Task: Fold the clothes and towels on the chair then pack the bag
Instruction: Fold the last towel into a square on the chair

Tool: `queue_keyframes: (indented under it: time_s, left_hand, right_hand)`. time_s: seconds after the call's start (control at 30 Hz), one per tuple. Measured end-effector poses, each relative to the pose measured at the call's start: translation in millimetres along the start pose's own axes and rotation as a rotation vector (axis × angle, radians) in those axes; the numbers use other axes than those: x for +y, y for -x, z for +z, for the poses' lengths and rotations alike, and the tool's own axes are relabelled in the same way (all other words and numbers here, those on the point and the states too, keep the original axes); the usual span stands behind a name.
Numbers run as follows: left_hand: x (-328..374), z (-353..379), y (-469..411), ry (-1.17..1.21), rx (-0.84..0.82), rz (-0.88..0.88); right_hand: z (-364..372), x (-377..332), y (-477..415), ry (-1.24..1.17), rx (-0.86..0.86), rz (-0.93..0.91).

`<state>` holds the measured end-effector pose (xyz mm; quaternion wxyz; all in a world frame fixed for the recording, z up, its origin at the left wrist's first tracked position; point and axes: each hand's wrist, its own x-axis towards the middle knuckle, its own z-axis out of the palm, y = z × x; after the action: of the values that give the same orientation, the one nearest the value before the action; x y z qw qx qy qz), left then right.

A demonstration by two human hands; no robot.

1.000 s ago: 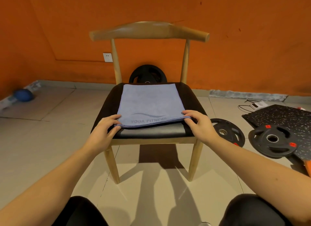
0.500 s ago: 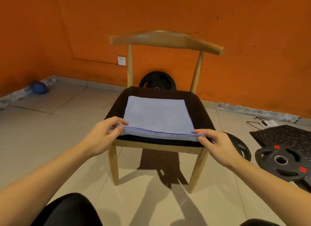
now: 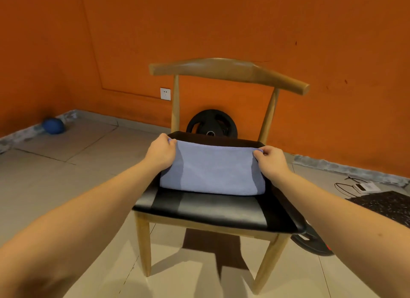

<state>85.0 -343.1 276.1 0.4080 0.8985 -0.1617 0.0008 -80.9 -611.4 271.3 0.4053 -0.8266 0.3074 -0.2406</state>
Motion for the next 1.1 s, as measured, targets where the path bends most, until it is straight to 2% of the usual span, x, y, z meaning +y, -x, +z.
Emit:
queue_keyframes:
  time_s: [0.23,0.4,0.6,0.7,0.8,0.87,0.97,1.1]
  left_hand:
    - [-10,37,-44,-0.294,-0.002,-0.018]
    - [-18,50,-54,-0.398,0.031,0.004]
    - [-15,47,-53,-0.483,0.03,-0.009]
    - [-3,38,-40,-0.659,0.095,0.17]
    - [5,47,-11,-0.574,0.036,0.36]
    - [2,58,7,-0.592,-0.09,0.357]
    - [-15,65,19,-0.749,-0.198,0.312]
    - [-25,63,25,-0.734,-0.232,0.282]
  right_hand:
    - [35,12,-60,0.173,-0.021,0.126]
    - [44,16,-72,0.326,-0.058,0.197]
    - [41,10,-73,0.391,-0.069,0.228]
    - [32,-9,-59,0.547,-0.011,0.082]
    - [36,-20,-36,0.447,-0.076,-0.191]
    - [45,-18,-22,0.5,-0.243,-0.292]
    - [52,-4,-10,0.721,-0.459,-0.336]
    - [53,12,-1,0.852,-0.521,-0.347]
